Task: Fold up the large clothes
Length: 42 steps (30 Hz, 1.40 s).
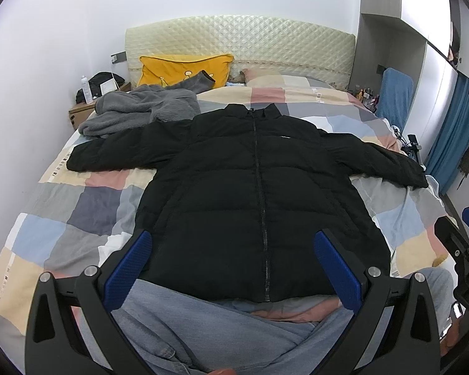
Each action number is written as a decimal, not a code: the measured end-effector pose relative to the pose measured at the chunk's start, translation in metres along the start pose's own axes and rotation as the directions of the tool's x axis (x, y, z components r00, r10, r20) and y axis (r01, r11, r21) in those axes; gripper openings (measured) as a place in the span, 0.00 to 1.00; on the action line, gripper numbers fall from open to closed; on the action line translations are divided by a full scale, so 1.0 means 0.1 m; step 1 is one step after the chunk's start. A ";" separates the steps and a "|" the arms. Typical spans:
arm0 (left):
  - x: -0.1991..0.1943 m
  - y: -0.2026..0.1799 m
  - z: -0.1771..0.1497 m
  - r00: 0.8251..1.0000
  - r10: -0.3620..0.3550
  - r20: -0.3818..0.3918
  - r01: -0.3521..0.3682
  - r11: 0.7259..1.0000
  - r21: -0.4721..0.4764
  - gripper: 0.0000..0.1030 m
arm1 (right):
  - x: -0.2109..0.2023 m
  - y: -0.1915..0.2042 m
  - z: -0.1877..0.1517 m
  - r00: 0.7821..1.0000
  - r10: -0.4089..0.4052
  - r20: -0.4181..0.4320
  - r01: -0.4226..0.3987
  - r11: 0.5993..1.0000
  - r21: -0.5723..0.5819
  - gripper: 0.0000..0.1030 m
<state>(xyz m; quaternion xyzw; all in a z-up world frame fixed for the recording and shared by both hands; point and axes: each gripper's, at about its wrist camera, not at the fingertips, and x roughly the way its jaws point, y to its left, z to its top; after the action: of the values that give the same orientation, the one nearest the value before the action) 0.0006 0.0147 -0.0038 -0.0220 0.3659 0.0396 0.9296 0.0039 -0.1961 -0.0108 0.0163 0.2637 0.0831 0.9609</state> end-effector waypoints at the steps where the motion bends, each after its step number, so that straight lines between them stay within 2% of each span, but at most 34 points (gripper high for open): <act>1: 0.00 0.00 0.00 1.000 0.002 0.000 -0.002 1.000 0.001 1.00 | 0.00 -0.01 0.00 1.000 0.000 -0.001 0.000 1.000 0.002 1.00; 31: 0.08 -0.14 0.04 1.000 -0.015 -0.022 0.015 1.000 0.011 1.00 | 0.07 -0.09 0.02 1.000 0.017 -0.025 -0.016 0.999 0.045 1.00; 36: 0.10 -0.18 0.05 0.999 -0.028 -0.023 0.028 0.999 0.016 1.00 | 0.08 -0.17 0.03 0.999 0.039 -0.028 -0.037 0.995 0.089 1.00; 42: 0.13 -0.21 0.14 0.997 -0.066 -0.030 0.066 0.998 0.023 1.00 | 0.11 -0.26 0.10 1.000 0.014 -0.019 -0.012 0.996 0.090 1.00</act>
<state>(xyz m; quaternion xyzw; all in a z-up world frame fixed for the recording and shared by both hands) 0.0215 -0.0048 -0.0025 -0.0234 0.3789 0.0041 0.9251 0.0225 -0.2202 -0.0093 0.0604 0.2763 0.0776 0.9560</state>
